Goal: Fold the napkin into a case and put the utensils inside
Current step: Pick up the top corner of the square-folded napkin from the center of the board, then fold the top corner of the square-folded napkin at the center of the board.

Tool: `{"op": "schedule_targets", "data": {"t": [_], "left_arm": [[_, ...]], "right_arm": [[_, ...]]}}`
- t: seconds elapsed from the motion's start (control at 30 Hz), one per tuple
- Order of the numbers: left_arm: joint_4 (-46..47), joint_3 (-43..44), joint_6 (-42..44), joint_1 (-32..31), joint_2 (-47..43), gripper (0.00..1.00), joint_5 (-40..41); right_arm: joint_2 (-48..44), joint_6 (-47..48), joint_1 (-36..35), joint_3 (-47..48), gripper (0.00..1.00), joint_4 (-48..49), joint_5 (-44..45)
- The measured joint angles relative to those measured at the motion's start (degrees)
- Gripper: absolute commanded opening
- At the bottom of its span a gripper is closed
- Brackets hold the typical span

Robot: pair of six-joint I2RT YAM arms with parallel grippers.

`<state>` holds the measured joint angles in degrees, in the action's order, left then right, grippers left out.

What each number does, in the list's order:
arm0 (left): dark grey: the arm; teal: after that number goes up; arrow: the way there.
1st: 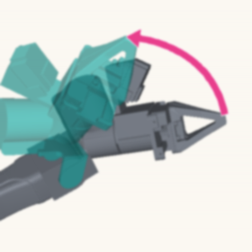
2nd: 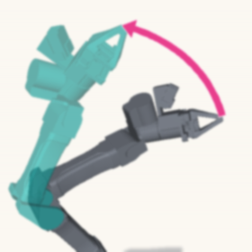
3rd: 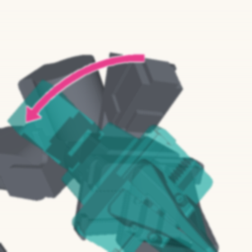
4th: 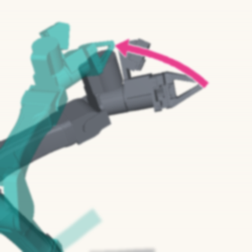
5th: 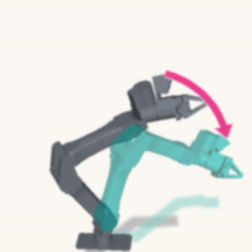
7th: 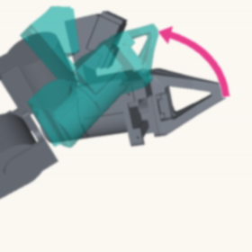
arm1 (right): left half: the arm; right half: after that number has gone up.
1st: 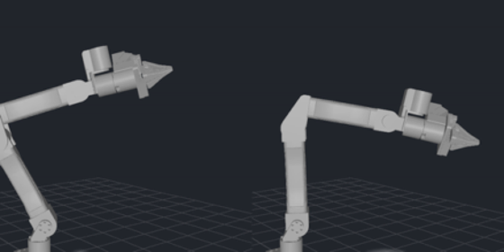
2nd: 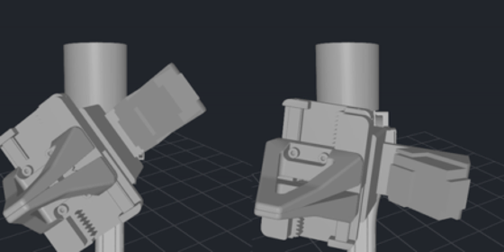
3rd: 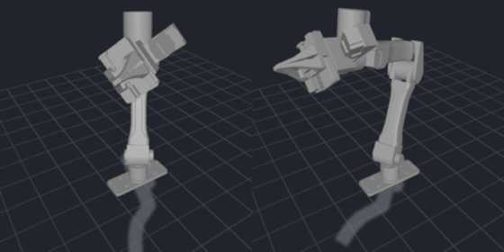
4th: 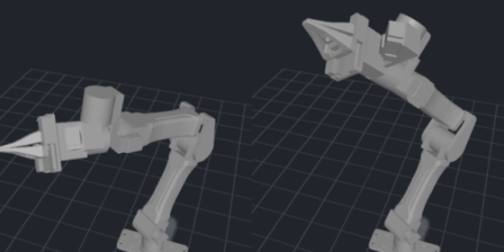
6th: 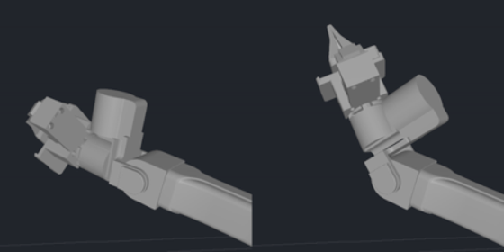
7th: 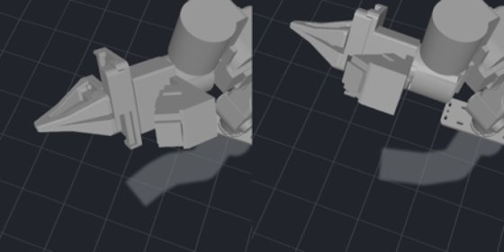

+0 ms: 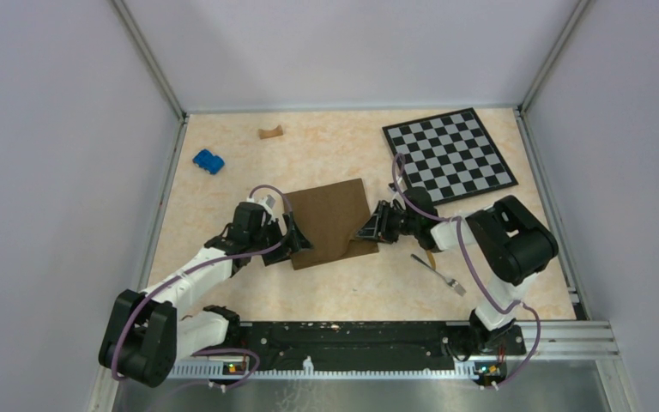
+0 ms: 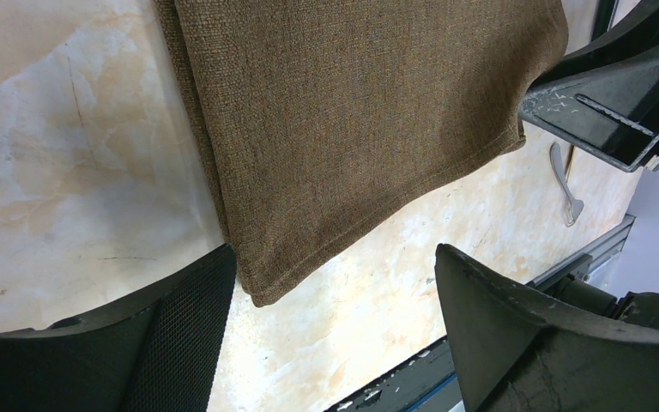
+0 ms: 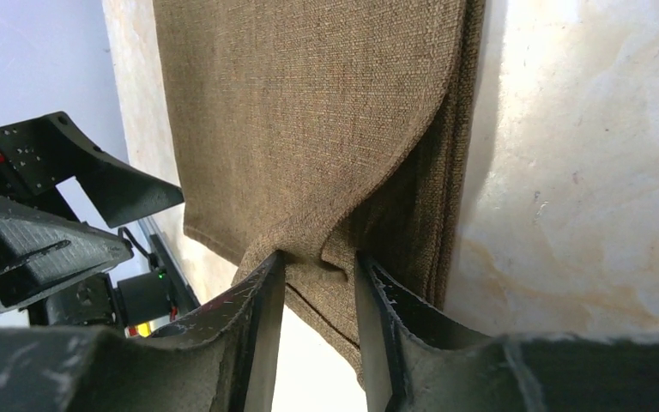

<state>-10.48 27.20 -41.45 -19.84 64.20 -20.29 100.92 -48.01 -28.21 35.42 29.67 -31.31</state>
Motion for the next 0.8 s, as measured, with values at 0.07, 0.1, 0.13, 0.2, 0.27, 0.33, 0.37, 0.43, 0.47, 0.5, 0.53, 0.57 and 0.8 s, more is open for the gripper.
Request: {"op": "schedule_targets", "data": {"t": [0.07, 0.1, 0.13, 0.2, 0.27, 0.33, 0.37, 0.43, 0.47, 0.5, 0.53, 0.57, 0.8], "left_arm": [[0.00, 0.00, 0.00, 0.00, 0.00, 0.90, 0.00], [0.00, 0.00, 0.00, 0.00, 0.00, 0.90, 0.00], [0.00, 0.00, 0.00, 0.00, 0.00, 0.90, 0.00], [0.00, 0.00, 0.00, 0.00, 0.00, 0.90, 0.00], [0.00, 0.00, 0.00, 0.00, 0.00, 0.90, 0.00], [-0.02, 0.00, 0.00, 0.00, 0.00, 0.90, 0.00], [-0.09, 0.00, 0.00, 0.00, -0.09, 0.90, 0.04], [-0.26, 0.00, 0.04, 0.00, -0.37, 0.92, 0.09], [-0.33, 0.00, 0.09, 0.00, -0.57, 0.92, 0.22], [-0.39, 0.00, 0.26, 0.00, -0.74, 0.92, 0.28], [-0.52, 0.00, 0.50, 0.00, -0.74, 0.92, 0.46], [-0.83, 0.00, 0.76, 0.00, -0.72, 0.91, 0.57], [-4.22, 0.02, 1.44, 0.00, -0.55, 0.71, 3.50]], "right_arm": [[-0.02, 0.11, 0.00, 0.00, 0.34, 0.22, -0.04], [-0.04, 0.37, 0.00, 0.00, 0.31, 0.35, -0.07], [-0.04, 0.50, 0.00, 0.00, 0.27, 0.44, -0.02], [-0.04, 0.68, 0.00, 0.00, 0.19, 0.50, 0.07], [-0.04, 0.90, 0.00, 0.00, 0.15, 0.59, 0.00], [-0.07, 0.83, 0.00, 0.00, 0.12, 0.48, -0.04], [-0.17, 0.72, 0.00, 0.00, 0.09, 0.28, -0.04], [-0.96, 0.35, 0.00, -0.02, 0.00, -0.63, -0.07], [-1.68, 0.28, 0.00, -0.02, 0.00, -1.33, -0.09], [-2.62, 0.31, 0.00, -0.02, 0.00, -2.25, -0.09], [-3.61, 0.31, 0.00, -0.02, 0.00, -3.26, -0.11], [-4.79, 0.26, 0.00, 0.00, 0.00, -4.42, -0.20], [-7.85, 1.46, -0.33, 6.16, 0.00, -14.78, -1.99]]}}
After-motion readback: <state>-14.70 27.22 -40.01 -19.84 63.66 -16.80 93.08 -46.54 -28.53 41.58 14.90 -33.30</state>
